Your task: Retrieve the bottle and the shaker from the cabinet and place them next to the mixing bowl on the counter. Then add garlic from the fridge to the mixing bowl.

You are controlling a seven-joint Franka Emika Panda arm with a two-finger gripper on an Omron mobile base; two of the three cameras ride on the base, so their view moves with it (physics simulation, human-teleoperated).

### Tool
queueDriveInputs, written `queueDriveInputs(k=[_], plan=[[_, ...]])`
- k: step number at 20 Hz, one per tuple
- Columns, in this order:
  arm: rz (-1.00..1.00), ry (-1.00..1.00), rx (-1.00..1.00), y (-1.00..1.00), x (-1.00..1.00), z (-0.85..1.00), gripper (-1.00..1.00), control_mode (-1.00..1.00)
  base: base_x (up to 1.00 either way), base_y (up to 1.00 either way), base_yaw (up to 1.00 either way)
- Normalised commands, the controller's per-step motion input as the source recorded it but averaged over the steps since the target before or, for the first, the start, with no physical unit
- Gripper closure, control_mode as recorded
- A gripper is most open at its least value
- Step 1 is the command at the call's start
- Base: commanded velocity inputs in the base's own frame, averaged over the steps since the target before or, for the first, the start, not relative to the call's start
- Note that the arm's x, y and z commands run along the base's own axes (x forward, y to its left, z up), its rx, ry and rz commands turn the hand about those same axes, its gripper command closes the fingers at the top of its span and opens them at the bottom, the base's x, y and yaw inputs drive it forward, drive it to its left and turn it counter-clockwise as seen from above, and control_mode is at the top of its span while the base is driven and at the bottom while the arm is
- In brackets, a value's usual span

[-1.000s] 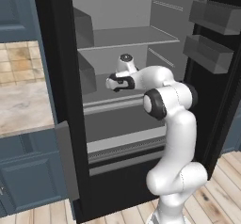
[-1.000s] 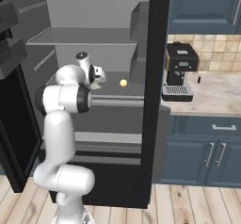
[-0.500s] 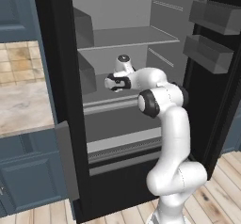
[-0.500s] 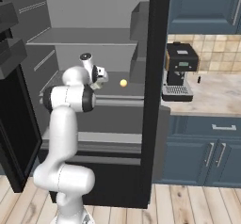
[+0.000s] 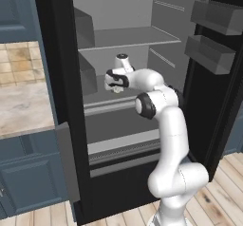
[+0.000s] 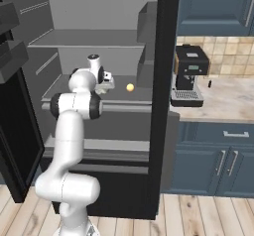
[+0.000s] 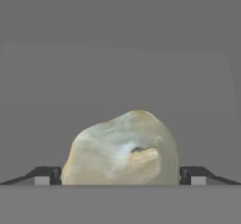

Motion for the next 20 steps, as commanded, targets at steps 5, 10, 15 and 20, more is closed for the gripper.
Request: queueDriveInputs(k=[5,10,15,20], plan=[[0.00,0.02,-0.02,0.01,0.03,-0.34,-1.00,-1.00,0.00,0.00,0.00],[0.00,0.00,0.00,0.05,0.00,-0.03,1.00,-1.00,0.00,0.00,0.00],[0.00,0.00,0.00,0.03,0.00,-0.01,1.00,-1.00,0.00,0.00,0.00],[0.00,-0.13,0.00,0.00,-0.03,-0.02,1.00,-1.00,0.00,0.00,0.00]])
